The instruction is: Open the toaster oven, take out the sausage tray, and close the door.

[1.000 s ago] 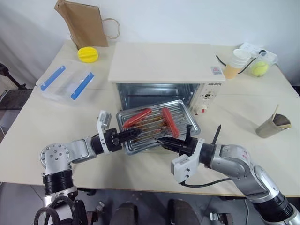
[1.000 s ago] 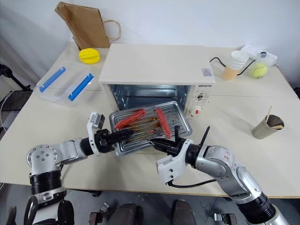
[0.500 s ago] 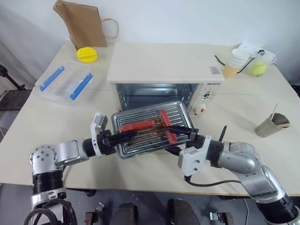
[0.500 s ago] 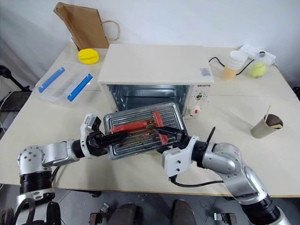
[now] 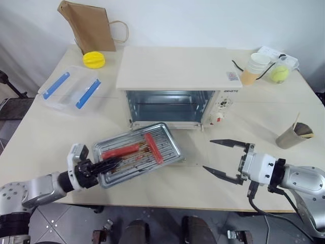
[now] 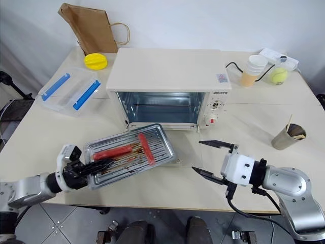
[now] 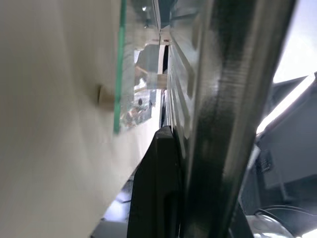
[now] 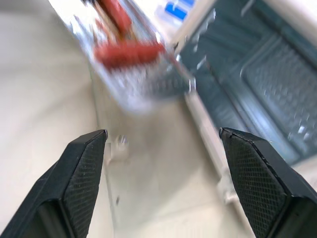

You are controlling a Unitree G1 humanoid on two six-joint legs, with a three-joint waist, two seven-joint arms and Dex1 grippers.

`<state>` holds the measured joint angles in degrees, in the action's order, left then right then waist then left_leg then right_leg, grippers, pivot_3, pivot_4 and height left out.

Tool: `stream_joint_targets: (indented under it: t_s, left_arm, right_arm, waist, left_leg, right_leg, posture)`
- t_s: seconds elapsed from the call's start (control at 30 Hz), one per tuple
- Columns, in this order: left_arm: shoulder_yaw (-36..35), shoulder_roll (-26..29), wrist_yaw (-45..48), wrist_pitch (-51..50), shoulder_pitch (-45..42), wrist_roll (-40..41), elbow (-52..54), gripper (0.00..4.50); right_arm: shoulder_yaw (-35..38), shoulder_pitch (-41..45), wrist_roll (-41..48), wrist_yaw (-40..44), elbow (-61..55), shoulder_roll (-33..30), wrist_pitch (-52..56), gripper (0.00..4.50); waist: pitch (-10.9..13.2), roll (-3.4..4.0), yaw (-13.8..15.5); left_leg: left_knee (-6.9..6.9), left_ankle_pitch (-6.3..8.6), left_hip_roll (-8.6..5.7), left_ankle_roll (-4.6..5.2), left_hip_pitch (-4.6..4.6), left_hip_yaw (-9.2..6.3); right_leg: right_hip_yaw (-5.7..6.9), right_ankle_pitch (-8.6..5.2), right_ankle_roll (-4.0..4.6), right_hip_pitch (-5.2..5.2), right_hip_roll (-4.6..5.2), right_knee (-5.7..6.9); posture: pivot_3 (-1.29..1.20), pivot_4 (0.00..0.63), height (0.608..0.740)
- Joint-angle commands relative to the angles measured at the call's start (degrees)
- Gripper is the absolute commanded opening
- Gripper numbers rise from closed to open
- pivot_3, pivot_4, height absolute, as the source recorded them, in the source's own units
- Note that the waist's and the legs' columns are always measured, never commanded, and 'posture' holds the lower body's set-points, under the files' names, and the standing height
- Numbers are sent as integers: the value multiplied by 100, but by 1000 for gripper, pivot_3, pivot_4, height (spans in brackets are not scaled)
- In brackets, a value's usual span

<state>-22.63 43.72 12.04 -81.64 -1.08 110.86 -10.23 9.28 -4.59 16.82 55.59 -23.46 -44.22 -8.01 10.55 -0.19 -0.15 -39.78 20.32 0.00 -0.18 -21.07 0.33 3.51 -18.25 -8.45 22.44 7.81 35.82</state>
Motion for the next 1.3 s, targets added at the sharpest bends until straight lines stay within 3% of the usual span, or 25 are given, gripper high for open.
stream_joint_targets:
  t_s: [0.03,0.37,0.6,0.73,0.83,1.13,1.3]
  left_arm:
    - [-530,-10,381,188,452,214,287,0]
    - [-1569,-795,728,865,2051,214,1251,0]
    - [-2029,-1525,707,1396,2597,214,1487,0]
    - [-2354,-1848,657,1567,2441,214,1257,0]
    - [-2577,-1994,574,1623,2268,214,999,0]
    - [-2744,-1991,267,1649,1839,214,384,0]
    - [-2742,-1945,96,1566,1605,214,309,0]
  right_arm:
    - [127,-161,-31,76,410,26,-324,3778]
    - [-6,107,277,-68,1438,328,293,3778]
    - [-345,640,249,32,1997,460,698,3778]
    - [-496,832,200,45,2301,531,923,3778]
    - [-592,974,150,48,2442,575,990,3180]
    - [-745,1238,261,460,2746,720,909,154]
    - [-713,1284,668,852,2519,941,906,71]
  waist:
    - [0,0,0]
    - [0,2,-2]
    - [-1,3,0]
    - [-1,3,-2]
    - [-1,3,8]
    - [-2,1,1]
    - [-1,2,-2]
  left_leg:
    - [2,0,1,1,0,1]
    - [2,0,20,7,2,14]
    - [4,1,4,16,0,16]
    - [8,4,-1,23,-1,23]
    - [7,2,-4,26,-1,25]
    - [7,2,-7,32,-2,26]
    - [8,3,-6,31,0,24]
  right_leg:
    - [-2,0,0,0,2,-2]
    - [-12,-2,4,0,23,-16]
    - [-17,-6,12,-2,51,-25]
    - [-4,-6,12,0,54,-29]
    - [6,-6,11,0,54,-28]
    - [8,-2,4,0,55,-28]
    - [11,-1,2,0,55,-25]
  posture:
    - [0,150,740]
    - [0,150,740]
    - [0,150,740]
    - [0,150,740]
    - [0,150,740]
    - [0,150,740]
    - [0,150,740]
